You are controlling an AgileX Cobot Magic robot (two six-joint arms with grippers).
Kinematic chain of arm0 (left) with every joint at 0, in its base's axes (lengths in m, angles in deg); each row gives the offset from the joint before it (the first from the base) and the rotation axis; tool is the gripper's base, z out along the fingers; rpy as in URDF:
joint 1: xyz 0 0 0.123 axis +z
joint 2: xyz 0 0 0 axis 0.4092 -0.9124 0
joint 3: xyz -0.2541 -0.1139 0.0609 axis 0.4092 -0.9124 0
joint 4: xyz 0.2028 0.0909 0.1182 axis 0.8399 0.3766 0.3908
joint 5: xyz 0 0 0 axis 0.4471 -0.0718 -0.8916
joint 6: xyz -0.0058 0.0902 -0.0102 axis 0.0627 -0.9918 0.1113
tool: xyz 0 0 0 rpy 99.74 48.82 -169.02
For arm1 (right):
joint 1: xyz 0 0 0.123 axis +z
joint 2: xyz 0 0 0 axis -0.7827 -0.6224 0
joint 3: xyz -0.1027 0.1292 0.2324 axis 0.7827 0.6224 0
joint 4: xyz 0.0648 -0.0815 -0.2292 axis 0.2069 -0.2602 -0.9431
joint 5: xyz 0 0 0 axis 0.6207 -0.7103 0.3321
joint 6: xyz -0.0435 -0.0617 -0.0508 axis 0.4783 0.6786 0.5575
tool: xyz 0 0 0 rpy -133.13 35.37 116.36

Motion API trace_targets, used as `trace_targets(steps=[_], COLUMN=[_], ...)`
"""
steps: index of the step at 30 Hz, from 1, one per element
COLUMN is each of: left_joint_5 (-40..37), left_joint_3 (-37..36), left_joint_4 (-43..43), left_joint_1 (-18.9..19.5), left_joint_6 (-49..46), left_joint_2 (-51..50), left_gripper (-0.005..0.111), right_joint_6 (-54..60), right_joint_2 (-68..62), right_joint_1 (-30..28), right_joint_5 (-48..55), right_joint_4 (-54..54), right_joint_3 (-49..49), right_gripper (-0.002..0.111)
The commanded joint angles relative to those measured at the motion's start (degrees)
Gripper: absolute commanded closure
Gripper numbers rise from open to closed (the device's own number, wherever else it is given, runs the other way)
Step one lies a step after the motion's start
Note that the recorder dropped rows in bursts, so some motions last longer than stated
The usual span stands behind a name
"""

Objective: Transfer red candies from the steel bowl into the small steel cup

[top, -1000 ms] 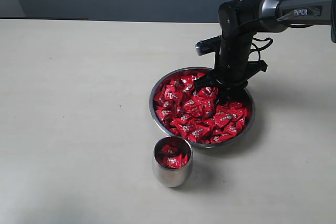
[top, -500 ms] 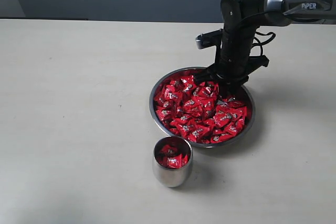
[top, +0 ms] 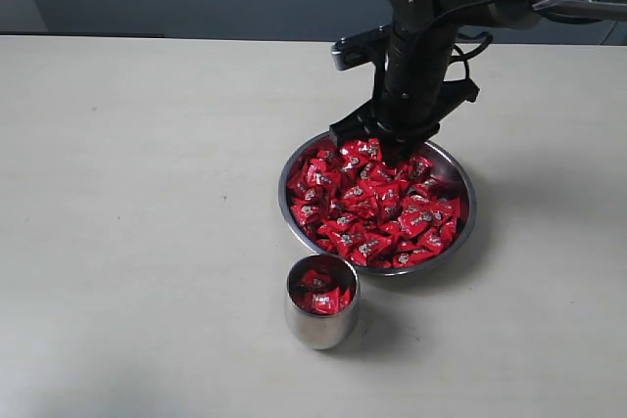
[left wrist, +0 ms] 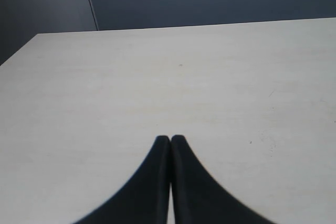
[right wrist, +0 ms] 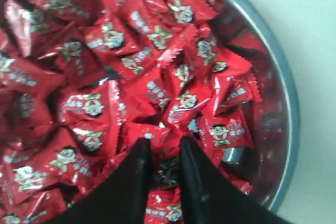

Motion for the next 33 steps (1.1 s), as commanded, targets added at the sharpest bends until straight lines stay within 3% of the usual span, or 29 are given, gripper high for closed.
trace_targets(steps=[1, 16, 24, 33], left_joint_5=[0.4, 0.4, 0.4, 0.4], left_joint_3=[-0.3, -0.3, -0.3, -0.3], left_joint_4=[0.1, 0.1, 0.1, 0.1], left_joint_1=[-0.4, -0.4, -0.4, -0.4], left_joint_6=[0.1, 0.1, 0.1, 0.1], left_joint_2=[0.3, 0.3, 0.3, 0.3], left_gripper=[0.106, 0.106, 0.106, 0.106], right_joint_6=[-2.4, -4.7, -4.7, -4.7], right_joint_2=[4.4, 21.4, 21.8, 21.3], right_joint_1=[3.8, 14.7, 22.6, 23.8], right_joint_5=[1.9, -8.5, -9.2, -7.9], right_joint_4=[-4.1, -0.7, 0.1, 0.6], right_joint_3=[0.4, 20.8, 21.8, 21.8], right_gripper=[0.109, 0.109, 0.109, 0.109])
